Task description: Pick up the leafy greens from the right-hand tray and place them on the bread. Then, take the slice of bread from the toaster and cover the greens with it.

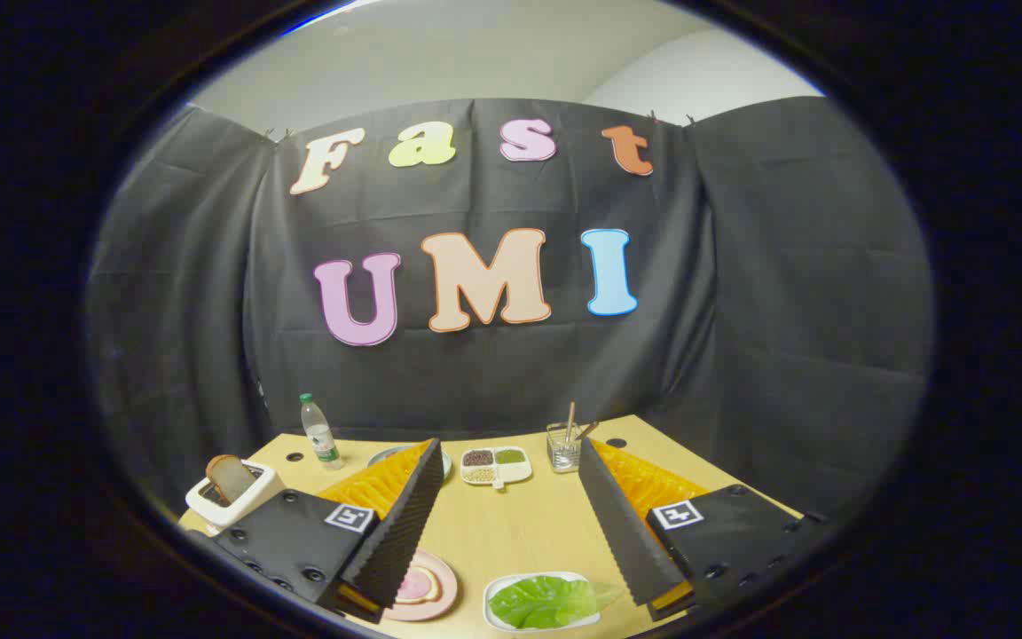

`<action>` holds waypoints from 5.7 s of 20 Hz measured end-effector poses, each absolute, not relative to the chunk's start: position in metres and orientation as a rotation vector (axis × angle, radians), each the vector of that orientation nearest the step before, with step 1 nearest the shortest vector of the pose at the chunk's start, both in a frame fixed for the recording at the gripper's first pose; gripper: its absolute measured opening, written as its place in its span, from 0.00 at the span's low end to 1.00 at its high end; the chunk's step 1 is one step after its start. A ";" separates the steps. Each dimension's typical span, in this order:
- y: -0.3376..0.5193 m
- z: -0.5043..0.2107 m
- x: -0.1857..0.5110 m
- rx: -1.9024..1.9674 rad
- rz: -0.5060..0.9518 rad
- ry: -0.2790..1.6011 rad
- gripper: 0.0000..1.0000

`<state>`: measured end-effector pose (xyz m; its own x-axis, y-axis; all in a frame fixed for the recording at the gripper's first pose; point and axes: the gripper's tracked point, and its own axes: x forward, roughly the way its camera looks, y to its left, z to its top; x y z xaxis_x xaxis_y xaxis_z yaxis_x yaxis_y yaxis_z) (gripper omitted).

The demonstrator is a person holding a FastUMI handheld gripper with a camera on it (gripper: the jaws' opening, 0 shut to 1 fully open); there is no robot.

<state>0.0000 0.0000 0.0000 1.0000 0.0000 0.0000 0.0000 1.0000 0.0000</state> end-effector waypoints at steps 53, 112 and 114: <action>-0.121 -0.272 0.011 -0.109 0.268 0.989 0.99; 0.177 -0.226 -0.021 0.109 0.633 1.061 0.05; 0.171 -0.253 -0.013 0.052 0.596 1.082 0.05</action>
